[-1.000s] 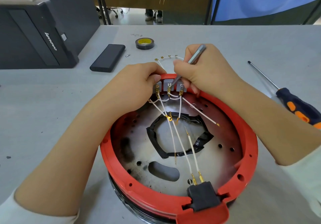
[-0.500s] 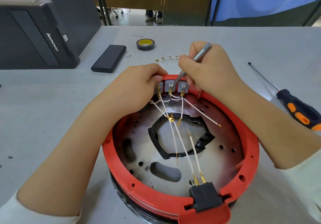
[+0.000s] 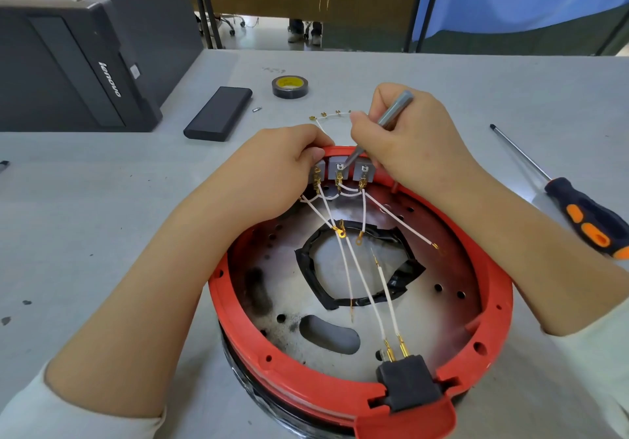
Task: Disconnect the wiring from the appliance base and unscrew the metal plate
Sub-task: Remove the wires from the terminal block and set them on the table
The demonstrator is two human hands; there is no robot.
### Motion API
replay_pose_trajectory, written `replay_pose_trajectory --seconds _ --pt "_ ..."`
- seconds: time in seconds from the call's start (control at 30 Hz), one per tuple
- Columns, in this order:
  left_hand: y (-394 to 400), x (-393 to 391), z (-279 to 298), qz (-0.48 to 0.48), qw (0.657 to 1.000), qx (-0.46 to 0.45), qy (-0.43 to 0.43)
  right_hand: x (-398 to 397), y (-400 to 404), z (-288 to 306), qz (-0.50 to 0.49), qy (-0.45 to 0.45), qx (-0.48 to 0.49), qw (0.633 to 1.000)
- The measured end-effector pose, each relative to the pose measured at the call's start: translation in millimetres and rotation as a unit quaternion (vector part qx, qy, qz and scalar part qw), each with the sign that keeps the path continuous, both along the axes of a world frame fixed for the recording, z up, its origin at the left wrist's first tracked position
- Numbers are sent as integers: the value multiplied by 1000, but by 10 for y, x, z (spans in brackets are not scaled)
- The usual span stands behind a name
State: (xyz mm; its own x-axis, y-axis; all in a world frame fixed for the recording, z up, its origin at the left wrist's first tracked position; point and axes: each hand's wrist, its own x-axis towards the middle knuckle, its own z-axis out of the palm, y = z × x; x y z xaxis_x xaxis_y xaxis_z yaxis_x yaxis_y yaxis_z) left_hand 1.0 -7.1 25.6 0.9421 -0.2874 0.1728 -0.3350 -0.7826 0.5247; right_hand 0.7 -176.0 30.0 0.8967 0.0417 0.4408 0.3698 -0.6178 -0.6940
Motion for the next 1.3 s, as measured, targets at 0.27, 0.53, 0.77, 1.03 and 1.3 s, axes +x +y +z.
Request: replay_pose_trajectory --seconds 0.27,0.53,0.77,1.03,1.3 --pt "-3 -1 -5 -3 1000 1 -5 21 7 30 11 51 -21 998" --pt "-8 7 -2 -5 1000 10 -3 72 15 70 14 91 -7 996" --pt "7 6 -4 -11 1000 -4 1 -62 -3 0 22 -35 50 998" --pt "4 -15 5 -18 1000 -1 5 -13 -1 158 117 56 1 992" --pt "0 -38 28 -27 1000 2 -1 60 221 156 72 -20 -236 969"
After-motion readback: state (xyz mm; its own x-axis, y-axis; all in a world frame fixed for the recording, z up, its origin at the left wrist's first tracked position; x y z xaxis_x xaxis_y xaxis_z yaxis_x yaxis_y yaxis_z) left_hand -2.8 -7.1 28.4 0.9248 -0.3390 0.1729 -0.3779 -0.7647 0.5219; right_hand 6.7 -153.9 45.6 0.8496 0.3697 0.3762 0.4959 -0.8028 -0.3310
